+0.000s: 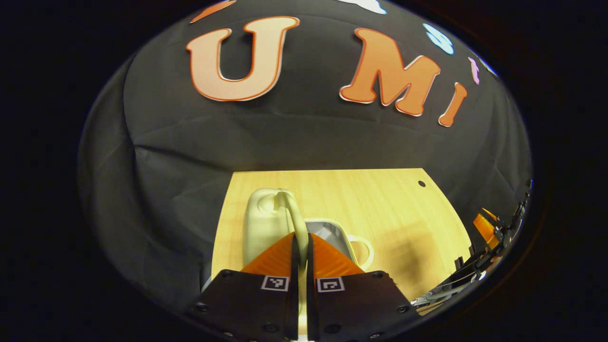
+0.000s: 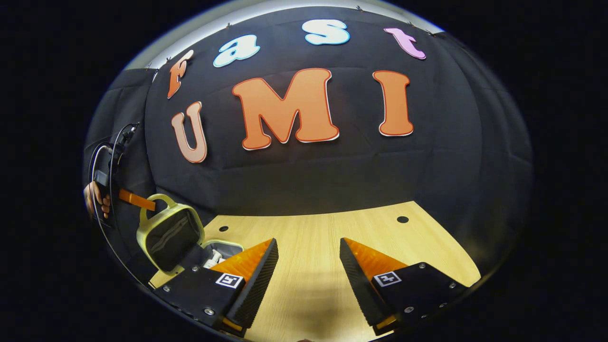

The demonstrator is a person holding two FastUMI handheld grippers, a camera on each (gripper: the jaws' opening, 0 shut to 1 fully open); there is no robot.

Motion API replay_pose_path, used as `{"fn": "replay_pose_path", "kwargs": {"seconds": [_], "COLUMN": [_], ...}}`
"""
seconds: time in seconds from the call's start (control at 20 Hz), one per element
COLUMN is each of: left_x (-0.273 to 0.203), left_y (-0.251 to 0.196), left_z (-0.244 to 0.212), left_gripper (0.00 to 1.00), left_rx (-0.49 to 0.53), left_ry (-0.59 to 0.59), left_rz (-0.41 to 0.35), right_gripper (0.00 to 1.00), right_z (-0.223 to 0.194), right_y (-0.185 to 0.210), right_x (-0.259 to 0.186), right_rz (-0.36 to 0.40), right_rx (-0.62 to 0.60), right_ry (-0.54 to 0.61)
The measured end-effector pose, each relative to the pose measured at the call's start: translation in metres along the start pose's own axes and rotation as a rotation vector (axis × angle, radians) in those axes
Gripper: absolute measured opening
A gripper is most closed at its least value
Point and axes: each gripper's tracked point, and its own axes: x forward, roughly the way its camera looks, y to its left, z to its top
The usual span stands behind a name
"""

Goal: First open the suitcase, pack the skin care products into it, and then close the suitcase.

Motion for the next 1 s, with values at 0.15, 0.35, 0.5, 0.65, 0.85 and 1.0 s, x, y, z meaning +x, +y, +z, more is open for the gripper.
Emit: {"fn": "replay_pose_path", "kwargs": {"seconds": [0.15,0.35,0.5,0.65,0.85,1.0], "left_x": [0.014,0.04,0.058,0.079,0.106,0.12], "left_y": [-0.036,-0.075,-0.106,-0.127,-0.151,-0.163], "left_z": [-0.003,-0.014,-0.028,-0.041,-0.062,-0.087], "left_gripper": [0.07,0.07,0.1,0.08,0.07,0.08], "left_rx": [0.026,0.03,0.018,0.014,0.086,0.085], "left_ry": [0.004,0.035,0.073,0.1,0.142,0.19], "left_rz": [-0.013,-0.067,-0.114,-0.126,-0.119,-0.137], "right_gripper": [0.85,0.85,0.85,0.85,0.85,0.85], "right_z": [-0.006,-0.012,-0.026,-0.033,-0.04,-0.044], "right_y": [-0.018,-0.041,-0.058,-0.072,-0.088,-0.093], "right_x": [-0.006,-0.013,-0.016,-0.02,-0.023,-0.022], "right_rz": [-0.014,-0.043,-0.066,-0.088,-0.115,-0.126], "right_rx": [0.002,-0.001,0.007,0.013,0.021,0.023], "right_ry": [0.009,0.012,0.033,0.045,0.059,0.066]}}
